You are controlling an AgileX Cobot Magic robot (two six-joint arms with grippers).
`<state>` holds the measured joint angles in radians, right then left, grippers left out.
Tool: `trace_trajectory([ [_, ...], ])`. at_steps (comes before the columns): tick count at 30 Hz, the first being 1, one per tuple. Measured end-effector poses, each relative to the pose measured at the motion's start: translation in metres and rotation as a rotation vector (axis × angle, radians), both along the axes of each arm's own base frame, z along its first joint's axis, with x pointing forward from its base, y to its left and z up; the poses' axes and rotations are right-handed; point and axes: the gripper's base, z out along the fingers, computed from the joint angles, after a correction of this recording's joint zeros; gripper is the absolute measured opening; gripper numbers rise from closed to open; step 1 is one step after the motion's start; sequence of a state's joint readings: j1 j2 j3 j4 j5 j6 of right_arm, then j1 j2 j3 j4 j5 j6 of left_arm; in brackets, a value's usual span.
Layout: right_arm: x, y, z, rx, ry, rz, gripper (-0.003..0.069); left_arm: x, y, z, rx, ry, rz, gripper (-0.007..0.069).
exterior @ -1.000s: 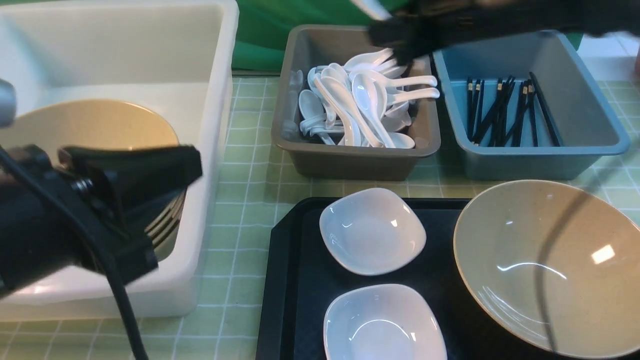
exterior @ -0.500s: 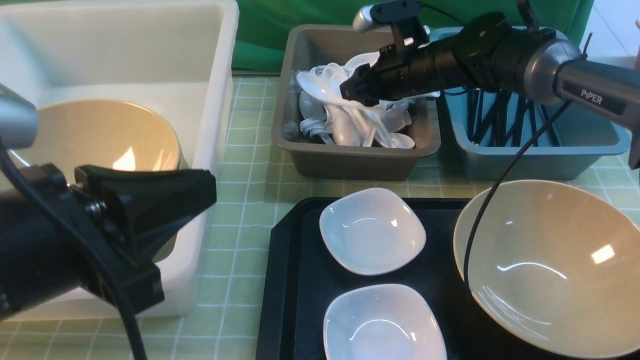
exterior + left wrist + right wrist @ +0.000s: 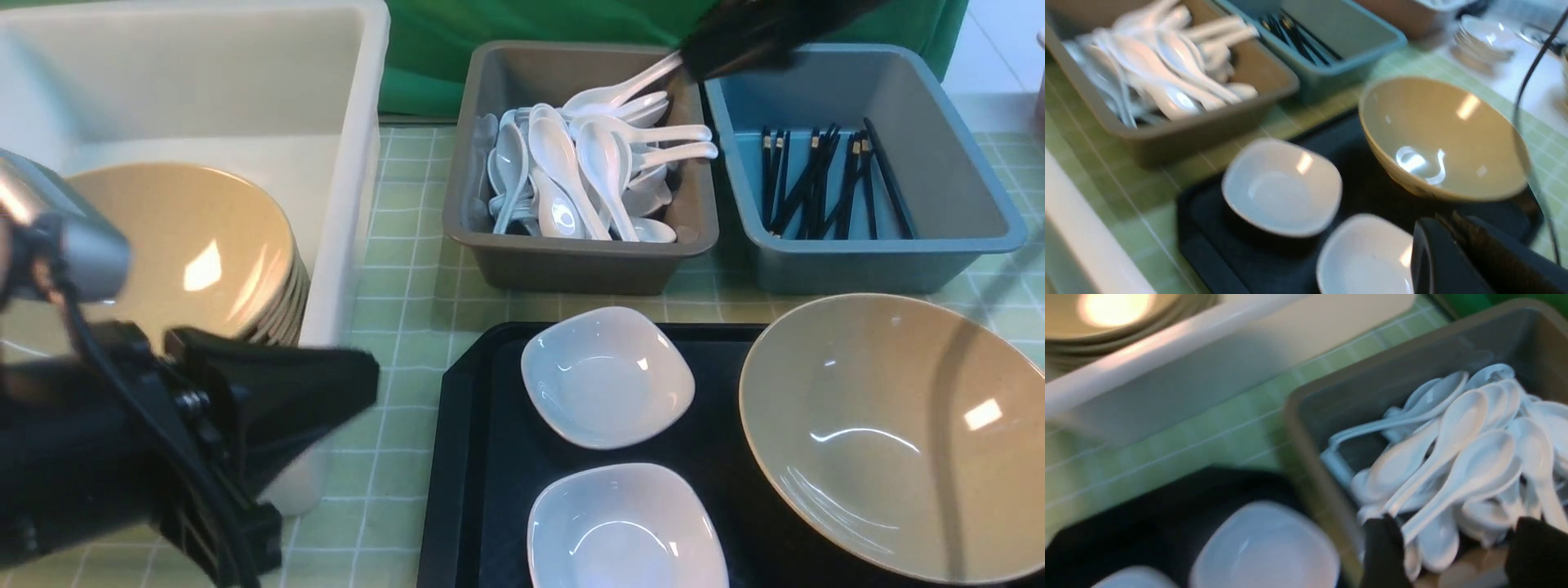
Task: On green table put chopsticks spoon bowls plates into blue grey white boxes.
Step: 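Place the white spoon into the bin of spoons with the right gripper, then grasp the large bowl on the tray by its rim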
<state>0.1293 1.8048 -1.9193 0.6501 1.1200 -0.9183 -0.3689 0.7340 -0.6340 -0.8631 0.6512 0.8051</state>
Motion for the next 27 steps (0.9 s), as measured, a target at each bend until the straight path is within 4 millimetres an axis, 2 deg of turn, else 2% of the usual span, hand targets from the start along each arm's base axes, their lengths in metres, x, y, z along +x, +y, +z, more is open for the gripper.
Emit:
trace_trajectory([
  [1, -0.019, -0.008, 0.017, -0.019, -0.008, 0.003, 0.0339, 0.002, -0.002, -0.003, 0.003, 0.030, -0.013, -0.0002],
  [4, -0.055, -0.019, 0.043, -0.054, -0.075, -0.032, 0.0227, 0.010, -0.008, -0.010, -0.012, 0.105, -0.021, -0.0002],
  [6, -0.083, -0.023, 0.051, -0.069, -0.092, -0.038, 0.0161, 0.018, -0.012, -0.015, -0.033, 0.164, -0.016, -0.0002],
  [8, -0.096, -0.025, 0.049, -0.072, -0.083, -0.040, 0.0129, 0.024, -0.015, -0.019, -0.048, 0.202, -0.010, -0.0002],
  [9, -0.124, -0.028, 0.051, -0.077, -0.092, -0.042, 0.0090, 0.032, -0.020, -0.025, -0.061, 0.261, -0.012, -0.0001],
  [10, -0.132, -0.029, 0.047, -0.081, -0.080, -0.042, 0.0078, 0.036, -0.022, -0.027, -0.061, 0.287, -0.018, -0.0001],
  [12, -0.161, -0.032, 0.041, -0.085, -0.076, -0.043, 0.0061, 0.041, -0.027, -0.029, -0.033, 0.319, -0.061, 0.0000],
  [13, -0.167, -0.033, 0.039, -0.085, -0.075, -0.043, 0.0059, 0.042, -0.027, -0.029, -0.028, 0.322, -0.066, 0.0000],
  [14, -0.187, -0.035, 0.036, -0.082, -0.084, -0.045, 0.0055, 0.048, -0.031, -0.027, 0.013, 0.331, -0.105, 0.0000],
  [15, -0.204, -0.037, 0.026, -0.080, -0.069, -0.044, 0.0055, 0.052, -0.033, -0.025, 0.044, 0.340, -0.140, 0.0000],
  [20, -0.256, -0.041, -0.008, -0.046, -0.048, -0.071, 0.0055, 0.077, -0.049, -0.007, 0.060, 0.371, -0.171, 0.0011],
  [24, -0.280, -0.044, -0.028, -0.043, -0.040, -0.080, 0.0055, 0.092, -0.076, -0.006, 0.077, 0.404, -0.220, 0.0069],
  [25, -0.288, -0.045, -0.037, -0.044, -0.034, -0.080, 0.0055, 0.098, -0.096, -0.010, 0.102, 0.427, -0.251, 0.0117],
  [27, -0.296, -0.046, -0.041, -0.040, -0.039, -0.086, 0.0057, 0.105, -0.122, -0.019, 0.138, 0.459, -0.272, 0.0176],
])
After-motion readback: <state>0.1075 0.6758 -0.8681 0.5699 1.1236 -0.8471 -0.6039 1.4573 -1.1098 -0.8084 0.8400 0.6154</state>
